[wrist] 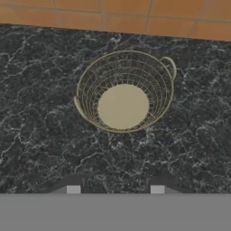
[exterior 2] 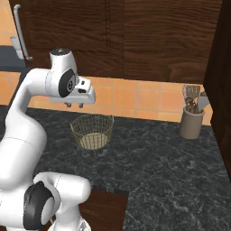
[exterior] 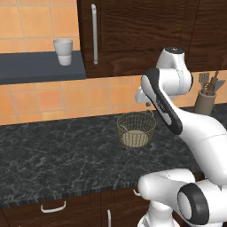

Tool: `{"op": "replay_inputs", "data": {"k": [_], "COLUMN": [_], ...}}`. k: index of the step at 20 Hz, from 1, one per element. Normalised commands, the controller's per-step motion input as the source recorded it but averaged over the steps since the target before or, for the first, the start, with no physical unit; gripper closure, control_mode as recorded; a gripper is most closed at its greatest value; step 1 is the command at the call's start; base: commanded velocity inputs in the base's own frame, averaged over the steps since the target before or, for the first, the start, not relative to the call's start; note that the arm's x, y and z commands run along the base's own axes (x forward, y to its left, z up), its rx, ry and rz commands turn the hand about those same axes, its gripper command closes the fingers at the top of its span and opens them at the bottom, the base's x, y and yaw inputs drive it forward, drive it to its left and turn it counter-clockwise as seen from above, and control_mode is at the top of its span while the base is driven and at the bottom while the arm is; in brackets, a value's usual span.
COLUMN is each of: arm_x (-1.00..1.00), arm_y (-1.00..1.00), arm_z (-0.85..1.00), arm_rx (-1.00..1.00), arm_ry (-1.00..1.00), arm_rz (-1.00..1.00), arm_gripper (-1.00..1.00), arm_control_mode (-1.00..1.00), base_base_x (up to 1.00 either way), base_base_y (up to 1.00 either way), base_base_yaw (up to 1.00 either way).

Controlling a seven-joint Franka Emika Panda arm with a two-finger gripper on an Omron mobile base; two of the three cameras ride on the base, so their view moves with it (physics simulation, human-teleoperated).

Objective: Open the cabinet, pick up the bread from the cabinet and place it in the basket. Then move the basket to the dining counter.

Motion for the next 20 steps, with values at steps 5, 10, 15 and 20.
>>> {"op": "replay_inputs", "data": {"k": [5, 10, 15, 20], "arm_x": [-0.01, -0.03, -0.05, 0.0], "arm_y": [0.16, 0.29, 0.48, 0.7], "arm_z": [0.04, 0.24, 0.64, 0.87], "arm_rx": [0.05, 0.06, -0.01, -0.03], "arm_ry": [-0.01, -0.13, -0.11, -0.15], "arm_rz": [-0.04, -0.03, -0.09, -0.07], "arm_gripper": [-1.0, -1.0, -1.0, -1.0], "arm_control_mode": [-1.0, -1.0, -1.0, -1.0], "base_base_x": [0.0, 0.0, 0.0, 0.0], "base_base_y": [0.0, 0.0, 0.0, 0.0], "base_base_yaw": [0.0, 0.0, 0.0, 0.0]}}
